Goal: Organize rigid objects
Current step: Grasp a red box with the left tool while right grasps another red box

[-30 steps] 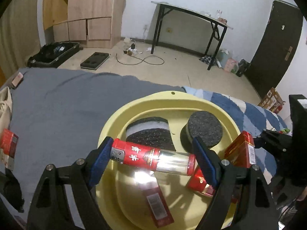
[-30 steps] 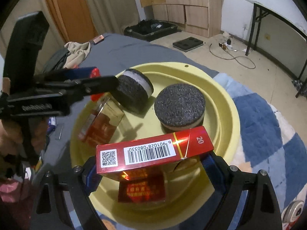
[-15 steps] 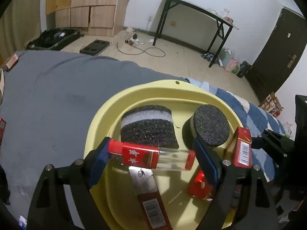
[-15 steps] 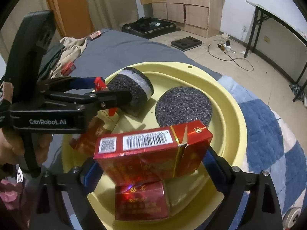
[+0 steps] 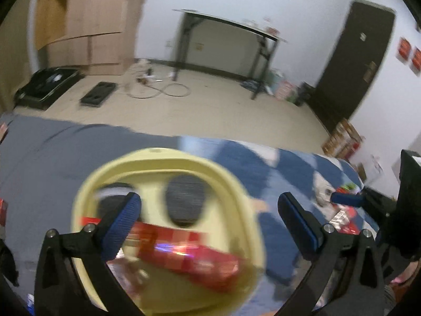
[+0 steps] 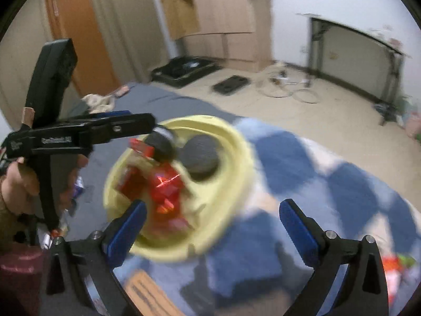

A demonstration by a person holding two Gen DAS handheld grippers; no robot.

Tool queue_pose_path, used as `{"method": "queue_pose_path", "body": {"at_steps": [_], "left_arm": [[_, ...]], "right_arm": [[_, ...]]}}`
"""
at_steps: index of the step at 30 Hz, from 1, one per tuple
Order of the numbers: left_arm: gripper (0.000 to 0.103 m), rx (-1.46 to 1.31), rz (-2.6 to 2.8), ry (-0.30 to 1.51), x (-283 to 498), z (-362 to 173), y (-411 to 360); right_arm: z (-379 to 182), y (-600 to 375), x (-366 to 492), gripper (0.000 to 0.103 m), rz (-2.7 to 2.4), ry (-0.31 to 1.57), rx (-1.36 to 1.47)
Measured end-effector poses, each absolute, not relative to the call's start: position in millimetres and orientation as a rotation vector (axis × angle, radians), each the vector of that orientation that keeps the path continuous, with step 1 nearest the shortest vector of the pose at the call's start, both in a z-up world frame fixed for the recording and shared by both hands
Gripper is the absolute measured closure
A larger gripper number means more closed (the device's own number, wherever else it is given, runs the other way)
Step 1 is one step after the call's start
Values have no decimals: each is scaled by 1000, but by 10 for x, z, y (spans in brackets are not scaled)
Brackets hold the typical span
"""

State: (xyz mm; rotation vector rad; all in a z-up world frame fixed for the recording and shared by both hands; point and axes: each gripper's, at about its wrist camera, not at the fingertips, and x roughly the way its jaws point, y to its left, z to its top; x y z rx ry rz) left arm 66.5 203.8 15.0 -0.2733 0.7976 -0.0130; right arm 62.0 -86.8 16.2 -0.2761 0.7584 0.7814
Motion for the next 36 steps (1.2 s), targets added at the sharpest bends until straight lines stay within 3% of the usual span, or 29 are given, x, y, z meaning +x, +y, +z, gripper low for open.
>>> {"method": "queue_pose_path", "body": {"at_steps": [7,14,19,32,36], "left_arm": [[0,-182,-361,877,704,-67,573],[0,74,-684,867,656,-425,-387],[0,151,-710,867,847,-597,-616],[0,314,-804,792,1106,-813,-1162],[0,315,-765,778,1170,-807,-1169]], "right_arm": [[94,-2394,674,0,517,820,-299],[-76,-3371,1120,0,388,865,82],[-281,-3529,1505,0,368,912,263],[-730,-3224,2132,0,473,1054,307],[-759,-3230,2155,18,487,1028,300]]}}
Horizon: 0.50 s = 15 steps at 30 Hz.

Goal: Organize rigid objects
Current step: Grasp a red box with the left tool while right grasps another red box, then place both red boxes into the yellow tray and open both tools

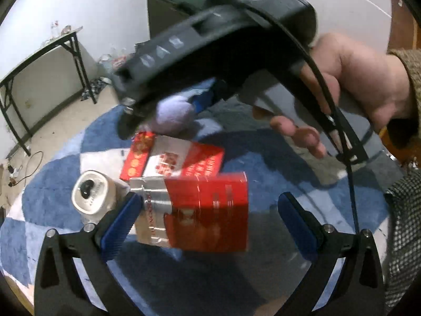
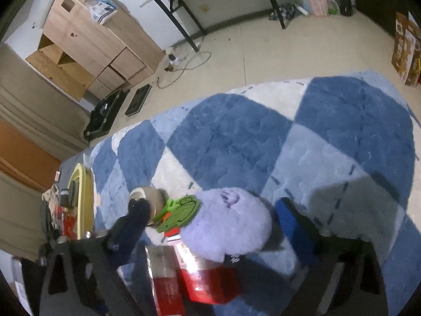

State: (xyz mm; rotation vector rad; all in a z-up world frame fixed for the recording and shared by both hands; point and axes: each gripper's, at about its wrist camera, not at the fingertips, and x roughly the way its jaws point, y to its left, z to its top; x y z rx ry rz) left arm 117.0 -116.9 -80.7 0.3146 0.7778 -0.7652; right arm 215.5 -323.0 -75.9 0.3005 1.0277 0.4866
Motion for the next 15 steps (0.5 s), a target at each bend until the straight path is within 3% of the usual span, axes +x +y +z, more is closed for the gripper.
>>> {"method": "queue_pose_path", "body": {"at_steps": [3,6,9,11,13,15], "left_arm": [[1,270,-727,795,1227,-808,-1103],[9,162,-691,823,1325,-783,-988],[23,89,-679,843,1391,-750,-869],[39,49,-677,868,1429,-763,-784],[61,36,-667,891,1442,-792,-740],[65,31,-640,893,1428,-800,-674]], "right_arm": [[-783,-3324,2154,34,493,1013,330],[-831,-3414,2151,52,495,1008,349],[-835,-3490,2109,55,504,999,363],[-804,-3507,2068,55,505,990,338],[-750,-3530,2014,56,508,970,318],[-725,-3534,1991,57,508,950,302]]}}
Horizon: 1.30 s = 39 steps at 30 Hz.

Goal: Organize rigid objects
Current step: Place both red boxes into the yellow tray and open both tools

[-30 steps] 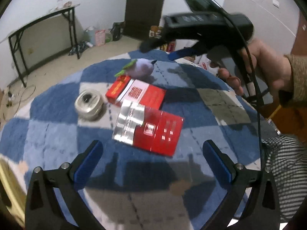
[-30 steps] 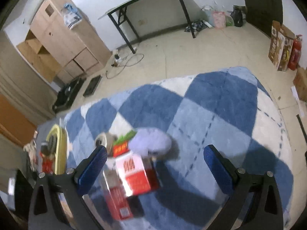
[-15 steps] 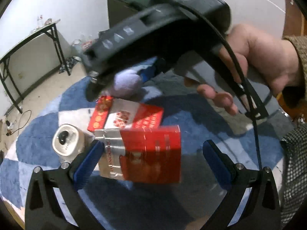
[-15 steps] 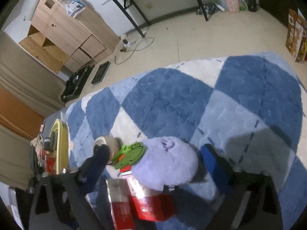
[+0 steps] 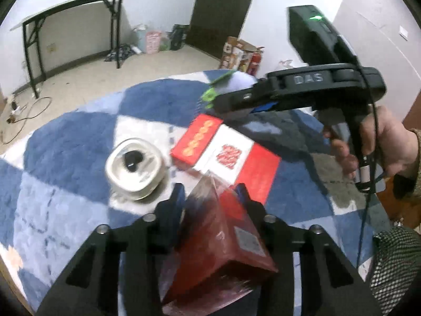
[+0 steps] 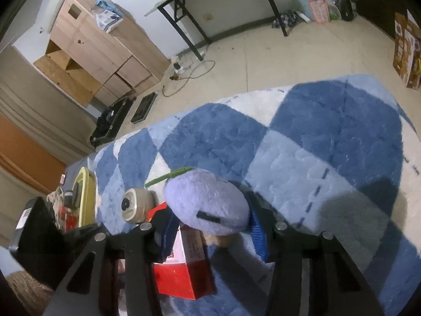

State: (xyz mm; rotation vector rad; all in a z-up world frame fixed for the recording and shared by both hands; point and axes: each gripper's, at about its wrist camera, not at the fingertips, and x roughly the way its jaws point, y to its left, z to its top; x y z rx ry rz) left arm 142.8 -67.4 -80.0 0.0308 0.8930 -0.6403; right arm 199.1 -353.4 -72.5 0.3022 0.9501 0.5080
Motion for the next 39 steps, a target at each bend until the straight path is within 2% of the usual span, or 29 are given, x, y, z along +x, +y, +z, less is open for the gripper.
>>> {"method": "queue_pose_path", "body": {"at_steps": [6,14,23,29,34,39], "left_arm": [[78,20,-601,906,1340,-695,-515],[79,2,-510,835,1043,-248,64],[79,-133,-185,786,434,120,1644],[79,-223,-20,774,129,113,2514],[79,-255,50,797,5,-87,2846],[79,-291,60,816,-80,-328,2974]], "right_arm": [[-553,-3527,1814,59,535,892,210],[-212,-3333,1442,59,585,825,62],[174,-2099,1019,60,801,817,-12],[84,-952,916,60,947,867,-62],[-218,-135,1049,60,932,887,-123],[-463,181,1227,60,845,905,-156]]}}
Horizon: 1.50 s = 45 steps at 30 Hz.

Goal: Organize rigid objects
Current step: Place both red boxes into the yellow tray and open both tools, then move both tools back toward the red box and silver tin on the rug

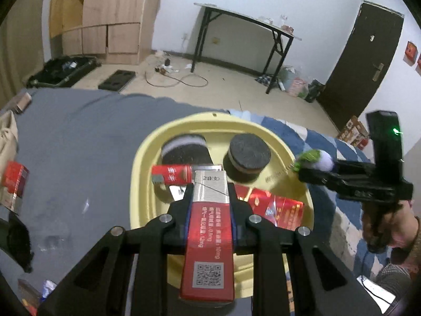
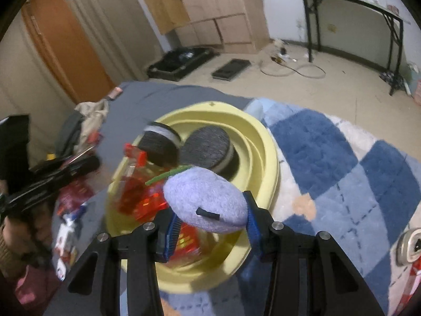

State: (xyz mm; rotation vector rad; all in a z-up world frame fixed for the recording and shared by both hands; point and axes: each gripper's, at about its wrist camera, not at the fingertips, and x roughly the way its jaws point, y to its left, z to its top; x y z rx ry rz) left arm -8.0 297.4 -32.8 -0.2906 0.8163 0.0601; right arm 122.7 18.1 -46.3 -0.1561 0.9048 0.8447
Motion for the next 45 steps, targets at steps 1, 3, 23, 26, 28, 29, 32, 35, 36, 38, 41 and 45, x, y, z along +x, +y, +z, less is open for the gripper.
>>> {"method": "queue_pose_path", "body": {"at_steps": [1,3,23,26,28,29,32,35,36,38,41,45], "left_arm": [[79,-284,72,818,-79,-367,2979],[79,-304,117,834,-76,-472,3049],[0,-337,173,761,-53,-625,2926],[0,-326,153,718,-79,-445,2926],[0,-316,140,711,-67,-336,2910],[0,-313,140,705,-61,-295,2902],[0,-332,123,674,-32,-87,2804],[0,-327,61,665,37,102,2537],[0,-314,39,664,67,162,2435],[0,-292,-5,663,158,285,2183],[0,-305,-80,700,373,371,1821],[0,-176,-209,727,636,355,1149]], "right_arm": [[-476,229,1247,60,836,905,-159],[-524,372,1228,60,826,921,-161],[-511,553,1101,10,887,870,-210],[-417,413,1077,7,909,858,-154],[-336,273,1061,6,900,835,-128],[-286,191,1056,4,895,819,-113],[-84,-146,1018,0,842,760,-89],[111,-614,964,0,765,702,-104],[153,-764,941,0,741,690,-117],[203,-1071,900,0,696,683,-155],[229,-1589,821,0,617,692,-239],[171,-2223,742,0,522,713,-355]]}}
